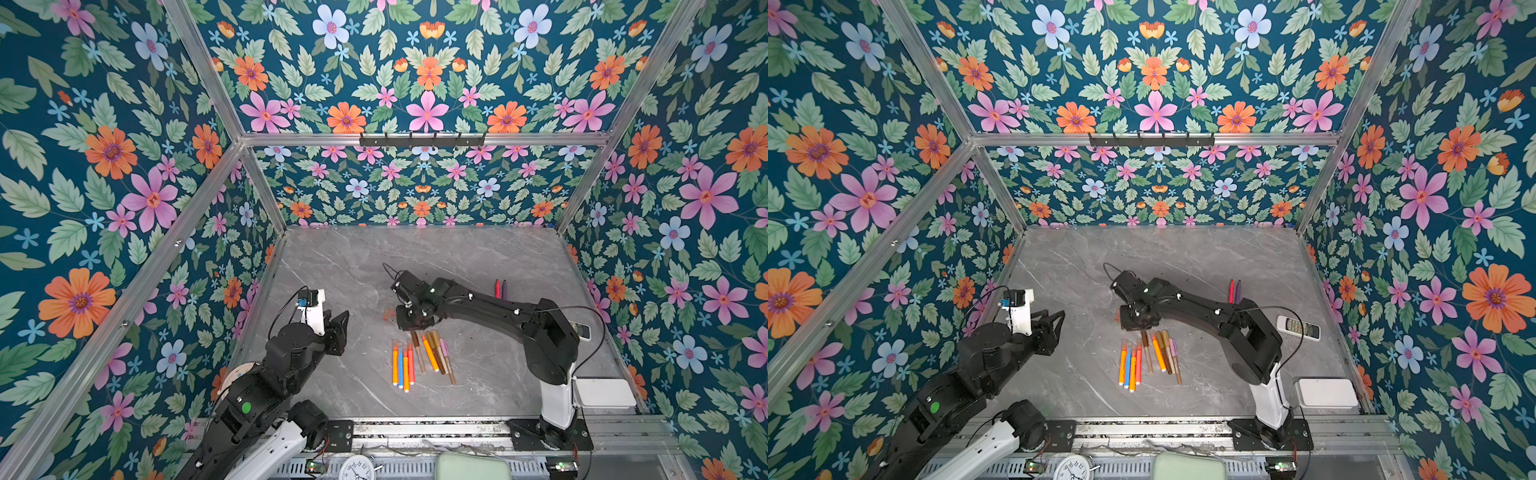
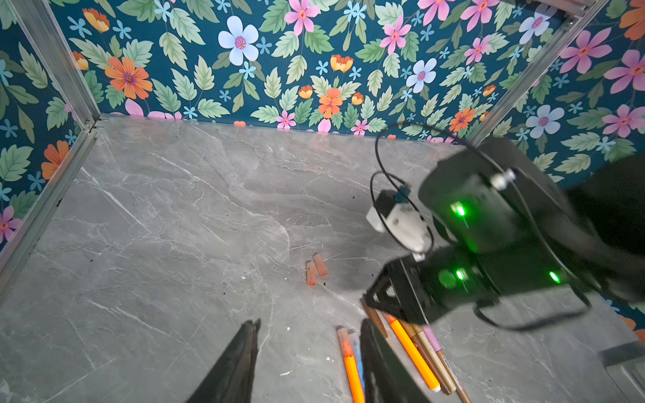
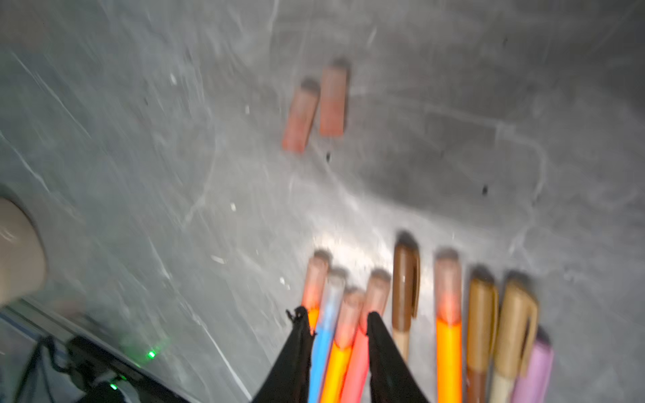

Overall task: Remove pen caps from pens
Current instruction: Pick up the pen from the bottom-center of the table.

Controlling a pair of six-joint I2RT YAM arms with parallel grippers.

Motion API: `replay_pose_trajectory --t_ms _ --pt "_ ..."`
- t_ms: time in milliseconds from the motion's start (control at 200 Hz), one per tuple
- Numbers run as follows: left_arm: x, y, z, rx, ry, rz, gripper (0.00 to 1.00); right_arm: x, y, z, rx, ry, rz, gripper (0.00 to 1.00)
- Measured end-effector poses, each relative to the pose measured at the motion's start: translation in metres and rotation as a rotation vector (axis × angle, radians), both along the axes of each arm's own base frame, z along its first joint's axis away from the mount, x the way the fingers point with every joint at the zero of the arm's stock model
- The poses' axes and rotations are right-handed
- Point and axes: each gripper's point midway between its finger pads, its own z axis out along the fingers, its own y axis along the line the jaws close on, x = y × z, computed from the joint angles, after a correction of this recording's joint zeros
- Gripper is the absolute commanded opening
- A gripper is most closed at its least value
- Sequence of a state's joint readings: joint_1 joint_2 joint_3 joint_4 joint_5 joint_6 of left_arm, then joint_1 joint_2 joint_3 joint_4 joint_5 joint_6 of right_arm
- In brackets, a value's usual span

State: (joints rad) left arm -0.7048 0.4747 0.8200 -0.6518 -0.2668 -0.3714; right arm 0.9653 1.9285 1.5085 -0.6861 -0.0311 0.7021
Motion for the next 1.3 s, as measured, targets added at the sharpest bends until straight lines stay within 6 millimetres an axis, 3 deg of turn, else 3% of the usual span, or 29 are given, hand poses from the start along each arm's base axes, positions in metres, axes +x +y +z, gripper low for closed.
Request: replay_pose_trajectory --t_ms 125,285,455,665,1300 --pt "0.002 0.000 -0.002 0.003 0.011 0.009 0.50 -0.049 -0.002 -0.015 -0.075 -0.015 0.071 0.28" --pt "0.004 -0.001 -0.004 0.010 0.019 0.012 0.50 -0.075 -0.007 -0.025 -0.146 -0.053 0.081 0.28" --pt "0.004 0.000 -0.005 0.007 0.022 0.018 0.50 -0.075 -0.018 -0.040 -0.193 -0.061 0.048 0.28" --pt "0.005 0.000 -0.006 0.013 0.025 0.024 0.50 -0.077 -0.018 -0.056 -0.207 -0.047 0.039 0.28" --pt "0.007 0.000 -0.007 0.019 0.030 0.030 0.49 -0.088 -0.029 -0.070 -0.155 -0.028 -0.014 0.23"
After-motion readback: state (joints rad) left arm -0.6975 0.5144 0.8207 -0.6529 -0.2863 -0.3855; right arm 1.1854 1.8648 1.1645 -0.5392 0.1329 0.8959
